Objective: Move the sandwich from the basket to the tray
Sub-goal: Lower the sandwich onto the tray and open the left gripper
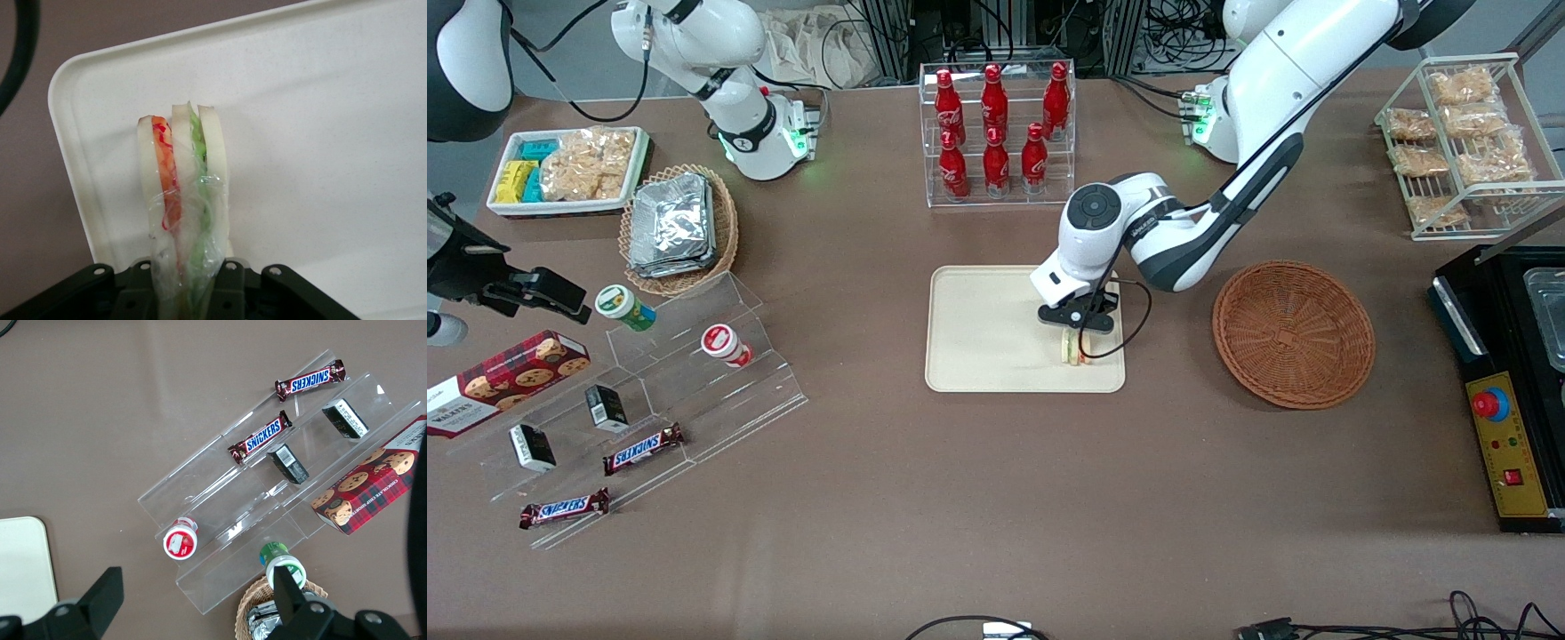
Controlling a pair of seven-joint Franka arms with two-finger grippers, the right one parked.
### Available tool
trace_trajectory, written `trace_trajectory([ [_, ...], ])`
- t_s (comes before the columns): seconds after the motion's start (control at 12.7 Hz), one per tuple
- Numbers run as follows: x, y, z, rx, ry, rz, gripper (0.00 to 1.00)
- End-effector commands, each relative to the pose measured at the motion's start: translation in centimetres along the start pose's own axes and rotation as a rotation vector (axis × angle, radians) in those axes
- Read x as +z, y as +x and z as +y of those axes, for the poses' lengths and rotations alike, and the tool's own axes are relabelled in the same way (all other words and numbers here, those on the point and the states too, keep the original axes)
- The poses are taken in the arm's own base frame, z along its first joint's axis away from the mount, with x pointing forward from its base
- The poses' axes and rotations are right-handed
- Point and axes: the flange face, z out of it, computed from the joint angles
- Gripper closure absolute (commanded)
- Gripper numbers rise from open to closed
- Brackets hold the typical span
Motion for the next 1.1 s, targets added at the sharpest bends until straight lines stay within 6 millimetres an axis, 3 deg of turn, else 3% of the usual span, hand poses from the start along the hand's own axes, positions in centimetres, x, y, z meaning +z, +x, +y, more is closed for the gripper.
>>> trace_trajectory([
  [0.0, 1.0, -0.1, 0.8, -0.003, 0.005, -0.002, 0.96],
  [0.08, 1.3, -0.3, 1.0, 0.003, 0.007, -0.006, 0.95],
  [0.16, 1.4, -0.5, 1.0, 0.005, 0.010, -0.010, 0.85],
  [0.24, 1.5, -0.5, 0.9, 0.004, 0.012, -0.012, 0.58],
  [0.31, 1.5, -0.5, 0.9, 0.006, 0.014, -0.014, 0.13],
  [0.39, 1.5, -0.5, 0.9, -0.002, 0.018, -0.015, 0.00],
  [0.71, -0.1, 0.9, 0.1, -0.071, 0.020, 0.020, 0.00],
  [1.02, -3.5, 4.6, -2.2, -0.164, 0.066, 0.015, 0.00],
])
